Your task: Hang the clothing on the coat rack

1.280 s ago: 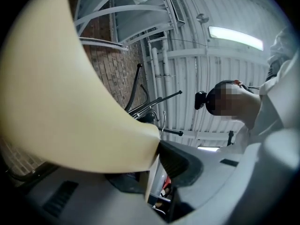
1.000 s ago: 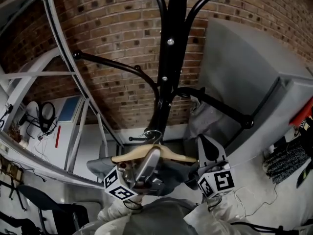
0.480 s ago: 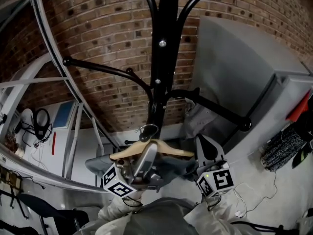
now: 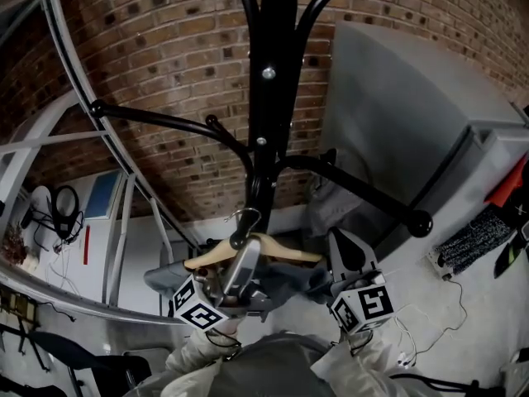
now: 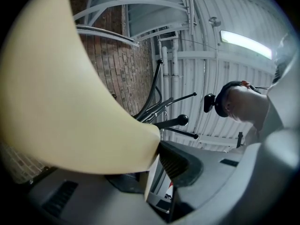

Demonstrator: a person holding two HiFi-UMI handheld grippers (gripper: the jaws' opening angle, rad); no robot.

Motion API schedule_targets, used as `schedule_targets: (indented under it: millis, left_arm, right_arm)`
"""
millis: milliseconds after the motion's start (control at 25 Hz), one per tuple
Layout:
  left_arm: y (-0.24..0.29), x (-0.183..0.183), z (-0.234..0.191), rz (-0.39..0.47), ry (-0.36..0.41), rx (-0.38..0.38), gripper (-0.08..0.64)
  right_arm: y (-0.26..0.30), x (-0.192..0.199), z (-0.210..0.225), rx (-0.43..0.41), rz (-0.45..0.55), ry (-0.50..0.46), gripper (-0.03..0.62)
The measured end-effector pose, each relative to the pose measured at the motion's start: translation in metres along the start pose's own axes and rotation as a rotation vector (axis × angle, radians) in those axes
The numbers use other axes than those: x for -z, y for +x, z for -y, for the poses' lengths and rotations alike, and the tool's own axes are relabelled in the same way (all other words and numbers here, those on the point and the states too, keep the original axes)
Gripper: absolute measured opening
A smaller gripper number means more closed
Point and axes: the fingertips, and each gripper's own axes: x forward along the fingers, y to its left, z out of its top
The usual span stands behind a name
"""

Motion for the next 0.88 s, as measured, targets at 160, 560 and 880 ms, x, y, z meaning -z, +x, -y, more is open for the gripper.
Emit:
schedule_targets:
  millis: [160, 560, 880]
  left_arm:
    - [-0.001, 0.005, -0.007, -0.006, -0.010, -0.009, 0.103]
    - [-0.003, 0.010, -0.017, -0.012, -0.022, -0.013, 0.101]
    - [-0.004, 0.015, -0.024, -0.014, -0.042, -0.016, 0.101]
  right_arm:
    - [0.002, 0.005, 0.001, -0.001, -0.010, -0.003, 0.023]
    - [0.006, 0.014, -0.002, -0.016, -0.023, 0.019, 0.025]
    - [0.007, 0.019, 0.001, -0.012, -0.034, 0.030, 0.023]
